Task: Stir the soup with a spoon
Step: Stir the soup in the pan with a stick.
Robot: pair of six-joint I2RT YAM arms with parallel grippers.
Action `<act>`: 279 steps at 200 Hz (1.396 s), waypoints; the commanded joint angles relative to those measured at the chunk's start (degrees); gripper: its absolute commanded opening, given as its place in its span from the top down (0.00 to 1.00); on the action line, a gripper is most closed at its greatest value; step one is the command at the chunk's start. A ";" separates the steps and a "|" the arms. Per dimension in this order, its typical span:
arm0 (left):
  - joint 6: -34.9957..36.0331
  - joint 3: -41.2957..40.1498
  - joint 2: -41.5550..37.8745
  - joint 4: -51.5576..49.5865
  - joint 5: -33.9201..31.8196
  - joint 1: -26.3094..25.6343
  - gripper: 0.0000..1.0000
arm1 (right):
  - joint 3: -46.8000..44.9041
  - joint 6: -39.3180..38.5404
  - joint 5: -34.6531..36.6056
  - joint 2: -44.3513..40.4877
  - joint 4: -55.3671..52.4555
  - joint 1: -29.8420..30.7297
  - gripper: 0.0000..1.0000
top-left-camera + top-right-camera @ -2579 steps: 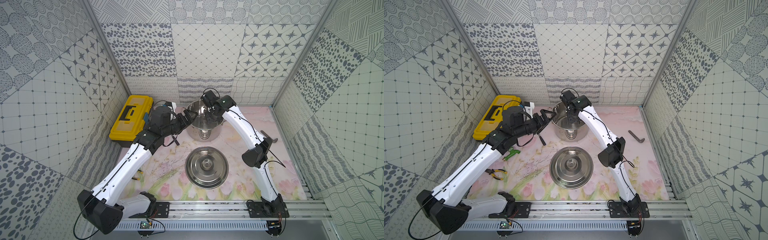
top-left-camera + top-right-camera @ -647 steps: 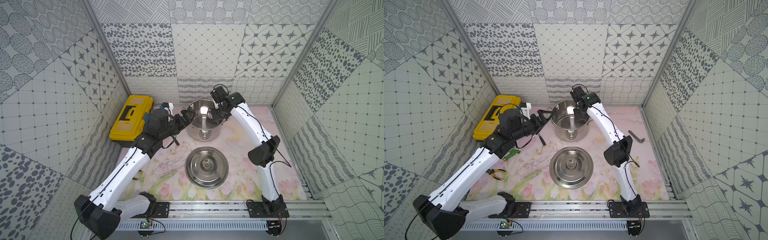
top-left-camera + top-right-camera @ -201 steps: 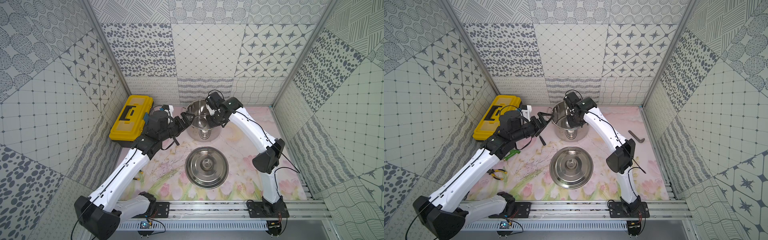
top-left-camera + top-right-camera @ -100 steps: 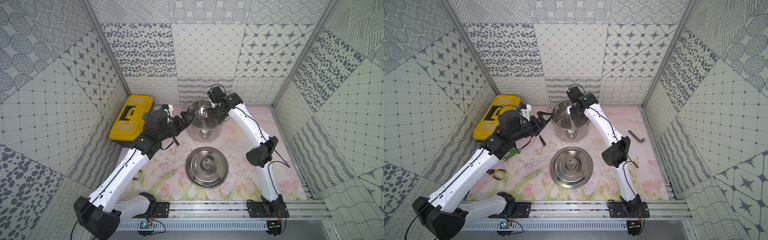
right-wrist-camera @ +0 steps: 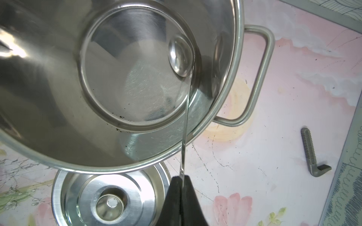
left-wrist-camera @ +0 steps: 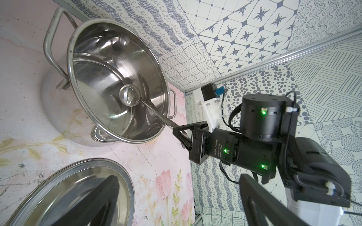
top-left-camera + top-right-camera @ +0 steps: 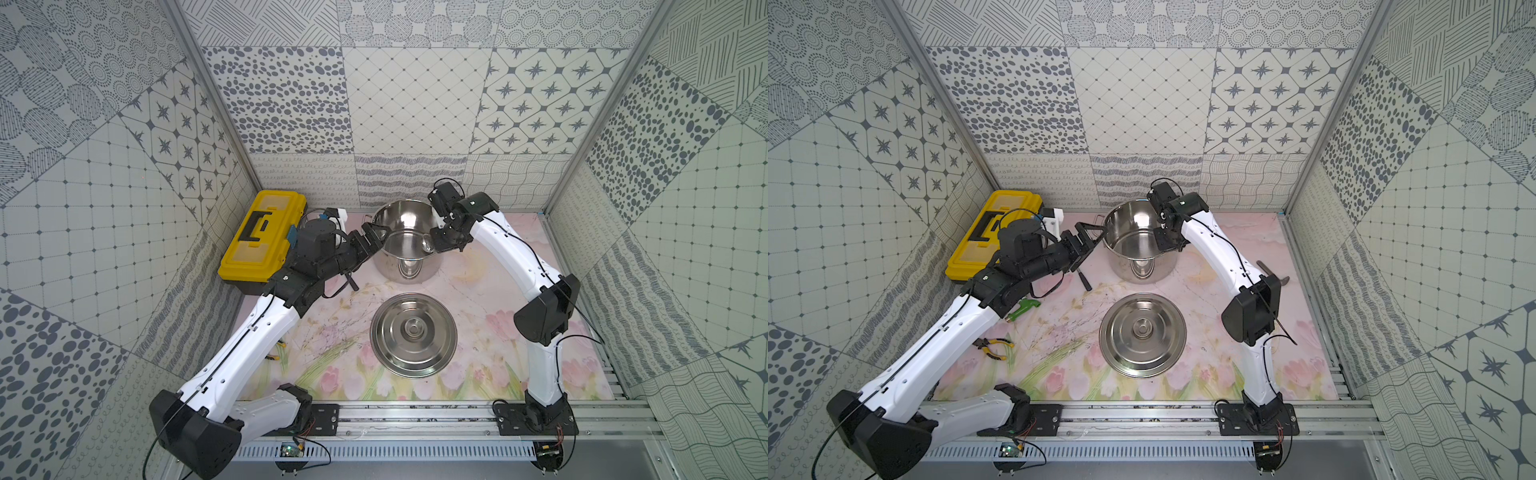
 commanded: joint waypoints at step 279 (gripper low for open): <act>0.07 -1.19 -0.40 2.49 0.31 0.19 0.00 | 10.02 -1.20 -1.54 4.10 -2.90 4.06 1.00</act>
